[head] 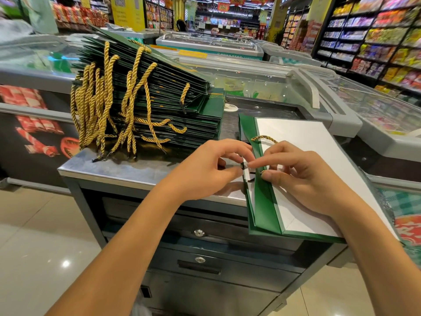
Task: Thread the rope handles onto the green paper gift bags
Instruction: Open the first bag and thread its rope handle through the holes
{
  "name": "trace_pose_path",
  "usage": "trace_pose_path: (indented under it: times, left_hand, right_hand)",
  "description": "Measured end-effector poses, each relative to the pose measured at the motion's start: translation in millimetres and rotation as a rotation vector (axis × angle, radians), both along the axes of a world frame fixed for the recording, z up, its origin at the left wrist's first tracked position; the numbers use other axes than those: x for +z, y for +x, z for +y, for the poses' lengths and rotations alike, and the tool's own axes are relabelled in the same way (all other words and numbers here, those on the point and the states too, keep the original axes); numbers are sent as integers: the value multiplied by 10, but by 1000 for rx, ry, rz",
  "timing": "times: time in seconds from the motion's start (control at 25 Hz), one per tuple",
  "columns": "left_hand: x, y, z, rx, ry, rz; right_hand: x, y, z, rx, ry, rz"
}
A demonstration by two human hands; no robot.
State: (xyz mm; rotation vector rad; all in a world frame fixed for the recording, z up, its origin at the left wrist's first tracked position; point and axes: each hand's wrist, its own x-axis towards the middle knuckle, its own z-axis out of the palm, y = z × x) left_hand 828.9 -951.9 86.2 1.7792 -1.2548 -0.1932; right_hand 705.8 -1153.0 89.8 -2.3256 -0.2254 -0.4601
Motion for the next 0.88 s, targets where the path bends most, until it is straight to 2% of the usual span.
trace_pose_path:
  times: [0.48, 0.56, 0.72, 0.8, 0.88]
  left_hand:
    - [-34, -53, -117, 100, 86, -112]
    - [-20, -32, -79, 145, 31, 48]
    - [73, 12, -42, 125, -190, 587]
    - [99, 43, -63, 107, -182, 673]
    - [64, 89, -101, 83, -117, 629]
  right_hand:
    - [-13, -5, 84, -48, -49, -47]
    - [-20, -14, 102, -83, -56, -99]
    - [-17, -28, 128, -97, -66, -137]
    - [-9, -25, 132, -99, -85, -140]
    - [0, -24, 132, -86, -87, -126]
